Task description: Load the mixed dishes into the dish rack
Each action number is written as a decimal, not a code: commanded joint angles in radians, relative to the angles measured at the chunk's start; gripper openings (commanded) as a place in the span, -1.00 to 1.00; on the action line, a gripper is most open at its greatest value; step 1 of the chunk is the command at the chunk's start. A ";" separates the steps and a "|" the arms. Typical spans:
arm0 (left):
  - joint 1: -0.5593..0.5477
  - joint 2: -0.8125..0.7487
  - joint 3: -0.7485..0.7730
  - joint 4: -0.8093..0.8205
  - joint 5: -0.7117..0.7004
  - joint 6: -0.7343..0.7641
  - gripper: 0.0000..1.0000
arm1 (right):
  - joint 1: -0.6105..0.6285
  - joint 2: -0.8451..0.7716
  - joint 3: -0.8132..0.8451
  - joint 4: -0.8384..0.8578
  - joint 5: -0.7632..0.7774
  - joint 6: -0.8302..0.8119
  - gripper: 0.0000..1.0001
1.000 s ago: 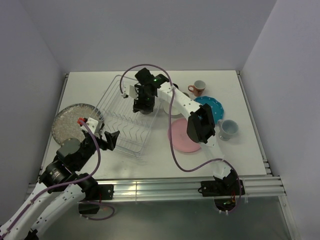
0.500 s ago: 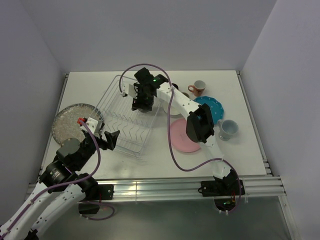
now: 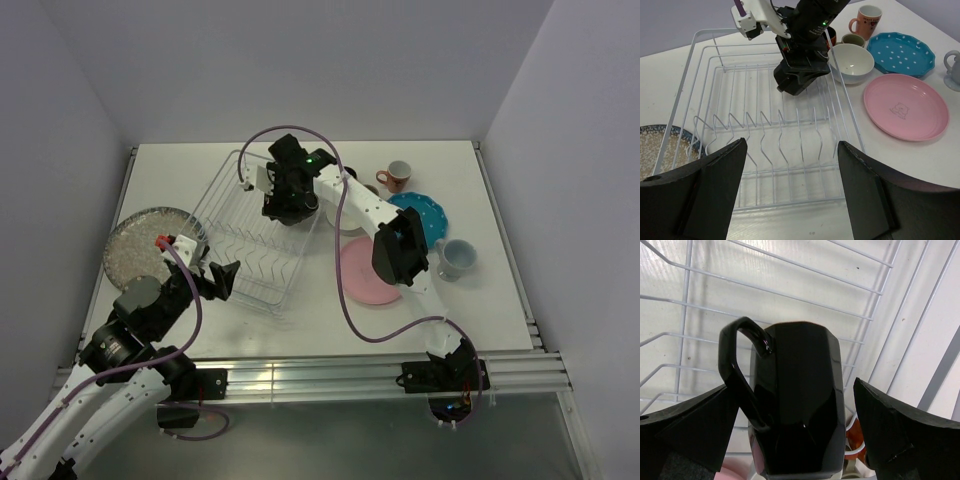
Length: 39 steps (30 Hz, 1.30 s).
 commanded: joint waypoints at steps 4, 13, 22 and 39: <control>-0.002 0.006 0.000 0.035 0.013 0.007 0.61 | 0.002 -0.001 0.024 0.054 -0.025 0.007 0.89; -0.002 0.009 0.000 0.036 0.018 0.009 0.61 | 0.002 0.008 0.024 0.062 -0.025 -0.002 0.70; -0.002 0.017 0.002 0.038 0.027 0.012 0.61 | 0.000 -0.016 -0.008 0.073 -0.039 -0.001 0.87; -0.003 0.028 0.000 0.041 0.039 0.018 0.60 | -0.061 -0.105 -0.100 0.034 -0.157 0.001 0.94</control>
